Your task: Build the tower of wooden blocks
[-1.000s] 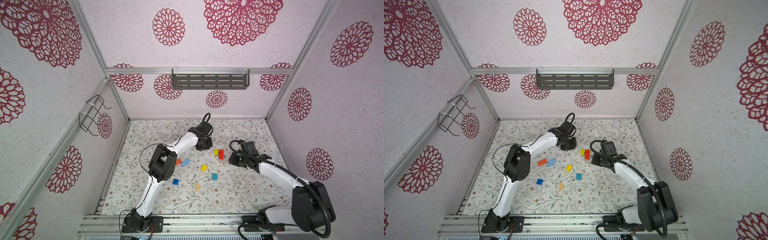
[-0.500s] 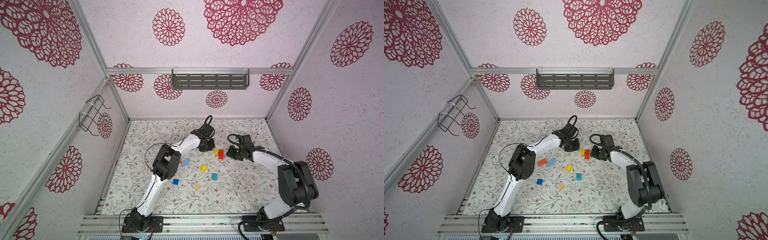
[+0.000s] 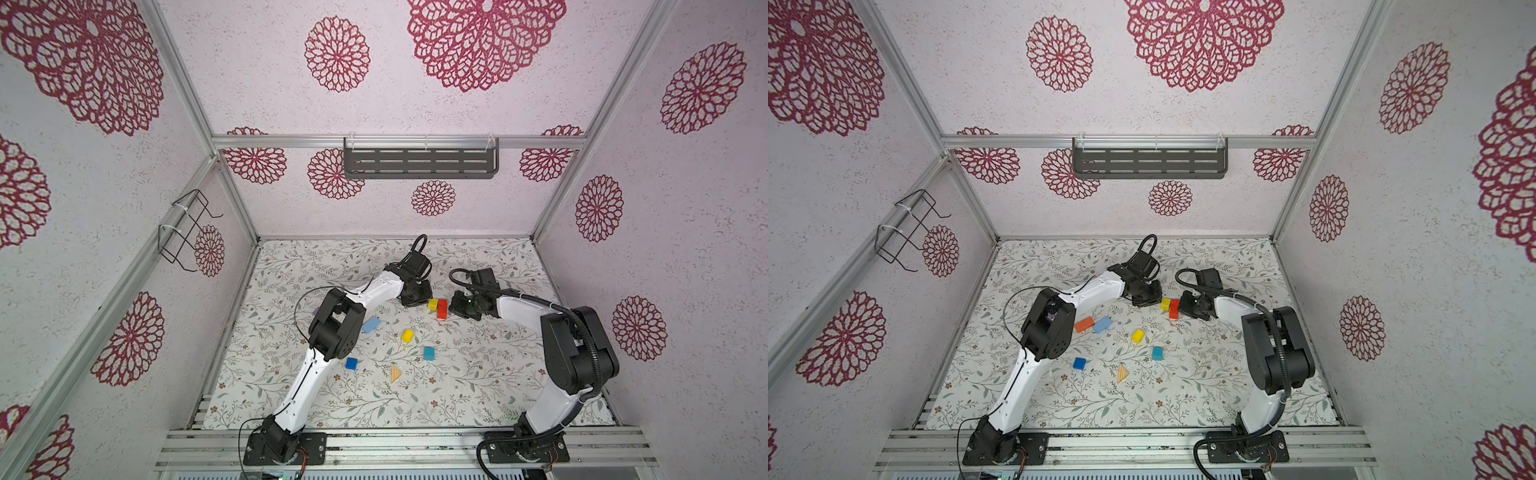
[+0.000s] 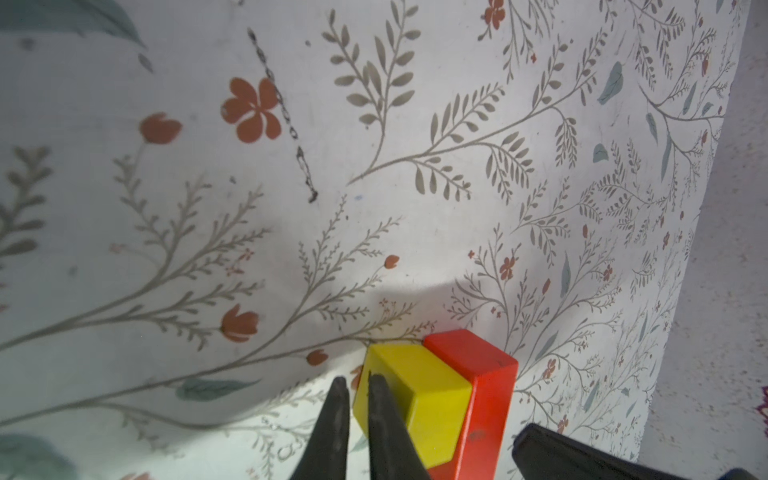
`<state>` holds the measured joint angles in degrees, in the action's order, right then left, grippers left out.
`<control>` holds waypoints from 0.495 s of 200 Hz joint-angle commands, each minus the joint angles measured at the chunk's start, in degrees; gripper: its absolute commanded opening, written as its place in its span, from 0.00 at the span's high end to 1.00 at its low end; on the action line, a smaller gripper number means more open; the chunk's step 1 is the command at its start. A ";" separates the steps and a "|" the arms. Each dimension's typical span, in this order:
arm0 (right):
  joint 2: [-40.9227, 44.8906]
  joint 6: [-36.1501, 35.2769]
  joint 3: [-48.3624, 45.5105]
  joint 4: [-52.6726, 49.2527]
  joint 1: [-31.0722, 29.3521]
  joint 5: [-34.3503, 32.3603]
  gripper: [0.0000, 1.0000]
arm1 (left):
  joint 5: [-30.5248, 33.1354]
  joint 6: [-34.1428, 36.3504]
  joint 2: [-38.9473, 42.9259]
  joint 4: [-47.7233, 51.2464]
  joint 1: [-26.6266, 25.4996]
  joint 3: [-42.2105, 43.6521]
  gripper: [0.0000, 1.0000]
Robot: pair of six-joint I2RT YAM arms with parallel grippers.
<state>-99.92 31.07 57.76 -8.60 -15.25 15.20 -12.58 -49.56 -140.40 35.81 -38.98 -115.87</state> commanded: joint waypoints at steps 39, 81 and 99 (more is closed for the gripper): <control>-1.85 -0.87 2.52 1.57 0.08 -0.52 1.00 | -0.08 -1.15 -1.36 -0.83 -0.75 -1.01 0.86; -0.90 -1.75 2.89 0.15 0.05 -2.47 1.00 | 0.94 -0.42 0.18 -0.15 -0.70 -0.33 0.85; 0.70 -2.21 2.96 -1.16 0.05 -3.97 1.00 | 2.04 0.18 1.36 0.60 -0.56 0.12 0.82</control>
<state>-102.24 30.48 59.05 -7.84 -15.25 13.74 -12.25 -49.60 -140.81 35.81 -39.46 -115.98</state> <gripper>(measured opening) 0.051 0.166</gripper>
